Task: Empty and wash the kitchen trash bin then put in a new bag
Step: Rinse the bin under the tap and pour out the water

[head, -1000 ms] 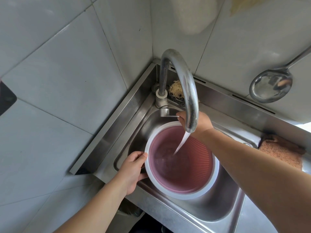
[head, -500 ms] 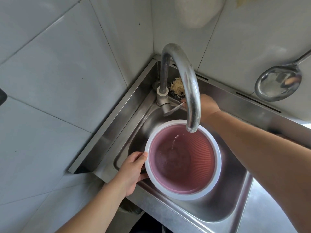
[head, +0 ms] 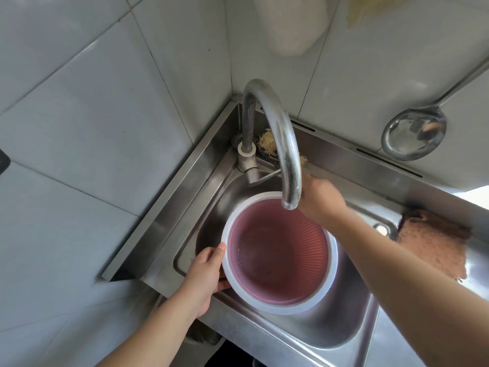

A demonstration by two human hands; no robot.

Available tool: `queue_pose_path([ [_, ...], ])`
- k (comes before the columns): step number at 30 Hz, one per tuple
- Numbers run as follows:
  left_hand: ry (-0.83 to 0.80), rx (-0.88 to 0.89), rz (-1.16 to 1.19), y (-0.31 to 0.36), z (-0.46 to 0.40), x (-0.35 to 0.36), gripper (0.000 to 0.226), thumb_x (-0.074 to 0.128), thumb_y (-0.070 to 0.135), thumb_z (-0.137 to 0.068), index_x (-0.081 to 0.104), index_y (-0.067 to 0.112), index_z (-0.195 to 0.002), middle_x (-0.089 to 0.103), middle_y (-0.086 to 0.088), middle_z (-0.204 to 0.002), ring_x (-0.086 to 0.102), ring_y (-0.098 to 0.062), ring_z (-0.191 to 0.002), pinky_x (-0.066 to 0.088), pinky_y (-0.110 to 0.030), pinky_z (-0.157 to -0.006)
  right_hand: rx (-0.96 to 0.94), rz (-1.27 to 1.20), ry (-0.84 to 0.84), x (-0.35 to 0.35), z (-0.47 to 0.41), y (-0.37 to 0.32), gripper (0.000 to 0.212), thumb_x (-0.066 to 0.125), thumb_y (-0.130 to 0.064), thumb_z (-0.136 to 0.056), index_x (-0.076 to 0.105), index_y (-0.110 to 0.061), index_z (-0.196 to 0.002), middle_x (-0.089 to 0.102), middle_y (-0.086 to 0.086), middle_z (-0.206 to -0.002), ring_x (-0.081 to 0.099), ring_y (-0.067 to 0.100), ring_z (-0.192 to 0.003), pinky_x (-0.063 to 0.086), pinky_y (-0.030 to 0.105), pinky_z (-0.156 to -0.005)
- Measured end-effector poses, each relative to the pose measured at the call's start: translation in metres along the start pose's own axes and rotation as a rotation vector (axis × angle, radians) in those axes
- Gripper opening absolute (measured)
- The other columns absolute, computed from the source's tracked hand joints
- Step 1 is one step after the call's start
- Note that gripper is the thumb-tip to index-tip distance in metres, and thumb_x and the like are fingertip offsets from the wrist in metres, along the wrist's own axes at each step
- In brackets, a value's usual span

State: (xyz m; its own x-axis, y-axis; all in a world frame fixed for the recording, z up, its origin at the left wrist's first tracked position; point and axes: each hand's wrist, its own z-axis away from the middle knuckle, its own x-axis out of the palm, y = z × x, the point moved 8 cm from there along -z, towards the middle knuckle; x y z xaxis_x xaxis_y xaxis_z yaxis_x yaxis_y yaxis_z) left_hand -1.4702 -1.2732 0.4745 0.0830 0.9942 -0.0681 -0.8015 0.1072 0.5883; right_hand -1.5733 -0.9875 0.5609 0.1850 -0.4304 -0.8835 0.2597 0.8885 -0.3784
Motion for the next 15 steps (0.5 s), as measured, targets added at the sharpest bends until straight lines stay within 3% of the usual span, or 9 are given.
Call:
queue_pose_path([
  [3, 0.058, 0.083, -0.179, 0.000, 0.001, 0.002, 0.037, 0.042, 0.055, -0.102, 0.061, 0.025, -0.115, 0.069, -0.003, -0.120, 0.067, -0.018, -0.102, 0.058, -0.040, -0.086, 0.247, -0.104, 0.096, 0.020, 0.069, 0.051, 0.044, 0.046, -0.050, -0.098, 0.059, -0.013, -0.120, 0.061, 0.012, -0.115, 0.061, 0.035, -0.102, 0.051, 0.042, -0.080],
  [6, 0.116, 0.143, -0.272, 0.007, 0.006, 0.008, 0.050, 0.035, 0.058, -0.103, 0.046, 0.029, -0.142, 0.053, 0.001, -0.143, 0.055, -0.018, -0.123, 0.047, -0.043, -0.102, 0.454, -0.360, 0.076, 0.055, 0.124, 0.085, 0.044, 0.039, -0.056, -0.094, 0.053, -0.015, -0.083, 0.060, 0.006, -0.087, 0.056, 0.024, -0.075, 0.048, 0.042, -0.072],
  [8, 0.133, 0.167, -0.275, 0.013, 0.006, 0.012, 0.049, 0.034, 0.056, -0.104, 0.046, 0.027, -0.142, 0.058, 0.009, -0.128, 0.055, -0.010, -0.112, 0.044, -0.041, -0.099, 0.531, -0.512, 0.069, 0.071, 0.144, 0.093, 0.041, 0.044, -0.050, -0.096, 0.049, -0.014, -0.077, 0.058, 0.004, -0.074, 0.056, 0.022, -0.066, 0.050, 0.044, -0.069],
  [10, 0.108, 0.180, -0.256, 0.020, 0.004, 0.017, 0.034, 0.036, 0.055, -0.103, 0.054, 0.028, -0.114, 0.061, 0.015, -0.107, 0.056, -0.004, -0.096, 0.044, -0.037, -0.089, 0.544, -0.566, 0.120, 0.069, 0.152, 0.099, 0.033, 0.047, -0.040, -0.099, 0.055, -0.014, -0.081, 0.062, 0.005, -0.077, 0.062, 0.025, -0.069, 0.056, 0.047, -0.068],
  [11, 0.096, 0.188, -0.246, 0.025, 0.003, 0.020, 0.035, 0.038, 0.054, -0.102, 0.057, 0.025, -0.108, 0.064, 0.010, -0.104, 0.060, -0.009, -0.097, 0.047, -0.037, -0.088, 0.539, -0.583, 0.144, 0.063, 0.153, 0.101, 0.028, 0.047, -0.038, -0.100, 0.058, -0.017, -0.084, 0.064, 0.004, -0.078, 0.064, 0.024, -0.070, 0.058, 0.045, -0.066],
  [15, 0.113, 0.218, -0.196, 0.046, 0.003, 0.027, 0.039, 0.044, 0.053, -0.099, 0.060, 0.025, -0.120, 0.067, 0.002, -0.113, 0.063, -0.021, -0.106, 0.052, -0.044, -0.095, 0.509, -0.640, 0.201, 0.036, 0.158, 0.103, 0.034, 0.047, -0.038, -0.099, 0.063, -0.017, -0.079, 0.067, 0.002, -0.067, 0.064, 0.016, -0.055, 0.050, 0.027, -0.045],
])
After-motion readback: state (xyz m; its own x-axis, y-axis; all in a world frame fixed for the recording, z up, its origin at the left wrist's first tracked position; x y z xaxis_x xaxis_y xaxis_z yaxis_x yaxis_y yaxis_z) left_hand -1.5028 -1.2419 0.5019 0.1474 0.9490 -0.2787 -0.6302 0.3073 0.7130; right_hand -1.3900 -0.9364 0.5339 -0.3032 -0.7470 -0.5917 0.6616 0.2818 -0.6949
